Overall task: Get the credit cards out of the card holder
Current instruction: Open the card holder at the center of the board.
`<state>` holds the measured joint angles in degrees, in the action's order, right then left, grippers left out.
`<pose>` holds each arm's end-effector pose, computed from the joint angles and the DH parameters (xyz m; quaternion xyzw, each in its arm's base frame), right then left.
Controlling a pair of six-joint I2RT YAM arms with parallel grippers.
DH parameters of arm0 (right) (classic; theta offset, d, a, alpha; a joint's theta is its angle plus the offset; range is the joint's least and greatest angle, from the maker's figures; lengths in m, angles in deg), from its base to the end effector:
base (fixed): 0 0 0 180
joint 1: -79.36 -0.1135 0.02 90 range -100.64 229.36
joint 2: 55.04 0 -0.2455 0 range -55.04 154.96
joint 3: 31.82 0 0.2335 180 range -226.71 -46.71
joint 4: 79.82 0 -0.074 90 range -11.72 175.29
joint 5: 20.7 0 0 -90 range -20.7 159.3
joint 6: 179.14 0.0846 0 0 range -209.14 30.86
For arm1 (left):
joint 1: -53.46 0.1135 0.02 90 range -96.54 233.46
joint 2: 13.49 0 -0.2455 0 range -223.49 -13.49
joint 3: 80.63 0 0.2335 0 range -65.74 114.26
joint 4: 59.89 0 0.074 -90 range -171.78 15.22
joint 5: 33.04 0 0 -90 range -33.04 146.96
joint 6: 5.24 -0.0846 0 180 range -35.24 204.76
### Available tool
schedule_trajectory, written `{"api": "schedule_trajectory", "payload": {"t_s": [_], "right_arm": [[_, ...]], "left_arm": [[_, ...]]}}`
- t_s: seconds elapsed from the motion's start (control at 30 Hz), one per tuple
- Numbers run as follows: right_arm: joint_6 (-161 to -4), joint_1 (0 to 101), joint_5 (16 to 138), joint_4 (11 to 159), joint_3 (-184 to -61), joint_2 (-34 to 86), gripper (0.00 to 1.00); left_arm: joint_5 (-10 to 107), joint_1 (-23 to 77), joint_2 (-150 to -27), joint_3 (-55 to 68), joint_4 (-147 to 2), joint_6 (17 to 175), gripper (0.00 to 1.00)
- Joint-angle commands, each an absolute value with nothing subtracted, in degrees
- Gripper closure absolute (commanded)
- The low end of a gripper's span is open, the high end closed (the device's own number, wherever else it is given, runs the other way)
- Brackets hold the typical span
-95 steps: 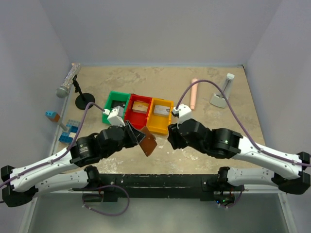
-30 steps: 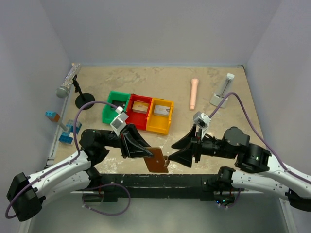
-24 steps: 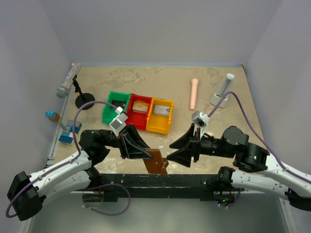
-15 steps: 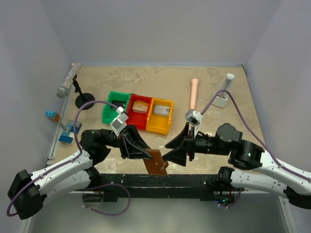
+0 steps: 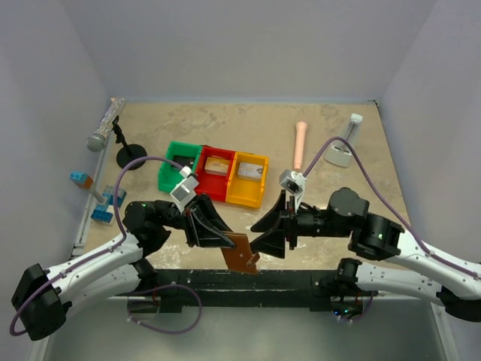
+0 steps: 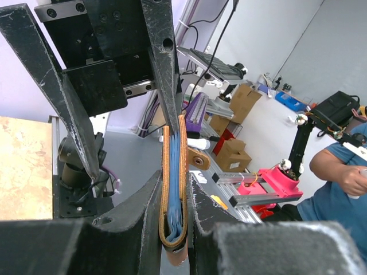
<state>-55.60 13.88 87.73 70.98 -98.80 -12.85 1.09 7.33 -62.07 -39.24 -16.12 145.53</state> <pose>0.0603 0.1966 0.3644 -0.3039 0.6664 0.5863 0.3461 0.0790 -0.1832 0.3408 0.3645 0.4472 -0.7594 0.3008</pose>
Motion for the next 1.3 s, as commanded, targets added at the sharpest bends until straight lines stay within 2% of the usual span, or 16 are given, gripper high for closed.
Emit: {"api": "schedule_trajectory", "payload": {"t_s": [0.0, 0.23, 0.43, 0.67, 0.77, 0.9, 0.97, 1.07, 1.13, 1.27], "right_arm": [[-55.3, 13.88, 93.99, 73.86, -102.51, -10.49, 0.31], [-55.48, 13.18, 94.53, 71.23, -104.54, -6.79, 0.32], [-55.65, 13.09, 90.22, 67.97, -105.07, -5.56, 0.38], [-55.04, 13.18, 89.6, 69.02, -103.92, -4.59, 0.62], [-54.95, 13.18, 89.78, 69.46, -103.48, -4.59, 0.61], [-55.04, 13.18, 90.39, 69.2, -104.01, -3.72, 0.49], [-55.12, 13.18, 91.01, 69.03, -104.45, -3.01, 0.51], [-55.12, 13.18, 91.45, 68.76, -104.98, -1.78, 0.62], [-55.21, 13.09, 91.8, 68.76, -105.07, -1.25, 0.73], [-55.3, 13.18, 92.33, 68.24, -105.15, -1.69, 0.99]], "left_arm": [[3.52, 7.67, -60.86, -39.02, -15.36, 143.12, 1.0], [4.58, 7.67, -61.04, -38.76, -15.54, 142.86, 1.0], [5.37, 7.67, -60.78, -38.84, -13.35, 144.08, 1.0], [6.08, 7.67, -61.21, -39.02, -8.43, 146.63, 1.0], [6.34, 7.67, -61.48, -39.02, -7.02, 147.51, 1.0], [7.13, 7.67, -61.57, -39.11, -7.19, 147.51, 1.0], [7.39, 7.59, -61.57, -39.11, -7.45, 147.43, 1.0], [7.39, 7.58, -61.66, -38.67, -7.98, 147.34, 1.0], [7.39, 7.58, -61.39, -38.49, -8.85, 147.08, 0.98], [8.01, 7.58, -58.94, -38.4, -14.29, 144.18, 0.86]]}}
